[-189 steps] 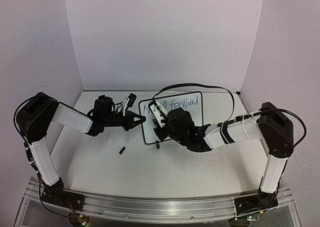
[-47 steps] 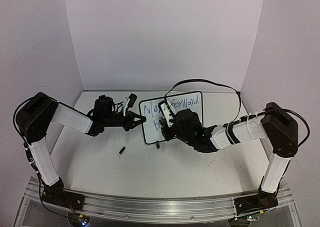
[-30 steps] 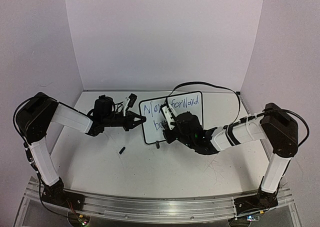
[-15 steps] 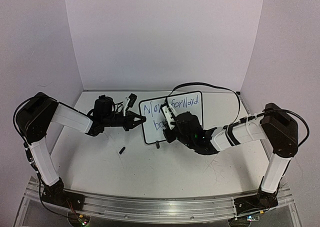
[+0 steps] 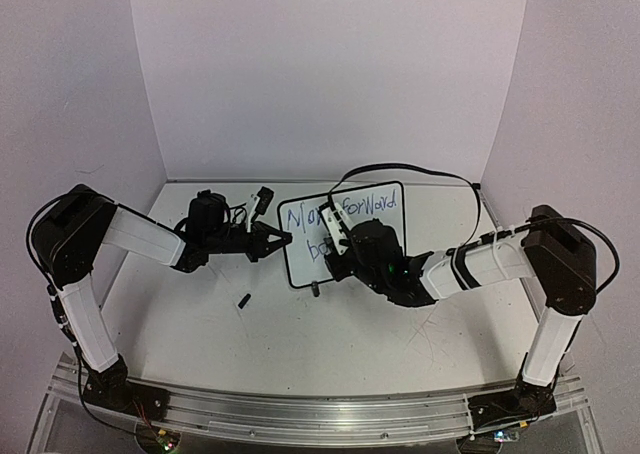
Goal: Write a sentence on the whiteboard
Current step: Write on the whiteboard with the whiteboard marker without the cap.
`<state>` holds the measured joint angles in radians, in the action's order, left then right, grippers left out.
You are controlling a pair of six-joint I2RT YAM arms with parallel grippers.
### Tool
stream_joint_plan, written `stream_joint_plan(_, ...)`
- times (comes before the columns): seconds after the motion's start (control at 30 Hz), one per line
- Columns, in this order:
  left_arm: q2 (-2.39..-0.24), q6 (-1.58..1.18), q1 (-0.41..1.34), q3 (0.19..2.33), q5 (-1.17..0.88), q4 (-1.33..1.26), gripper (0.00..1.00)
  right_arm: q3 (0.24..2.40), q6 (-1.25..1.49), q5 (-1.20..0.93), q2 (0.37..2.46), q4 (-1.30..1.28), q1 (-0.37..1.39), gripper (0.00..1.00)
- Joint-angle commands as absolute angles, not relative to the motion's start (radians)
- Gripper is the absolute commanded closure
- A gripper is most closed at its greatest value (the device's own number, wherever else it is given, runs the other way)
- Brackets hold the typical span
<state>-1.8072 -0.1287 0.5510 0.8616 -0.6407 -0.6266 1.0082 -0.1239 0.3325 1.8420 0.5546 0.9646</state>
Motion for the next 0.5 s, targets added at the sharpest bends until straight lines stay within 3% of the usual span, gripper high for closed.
stream_joint_plan(0.0,-1.805,-0.044,0.535,0.862,-0.485,-0.56,1.0,1.063,-0.137,0.353,1.843,0.612,0.95,1.0)
stream_joint_plan(0.47,-1.806,-0.047,0.535,0.864,-0.468,-0.558,1.0,1.041,-0.094,0.301,1.824,0.598,0.963,1.0)
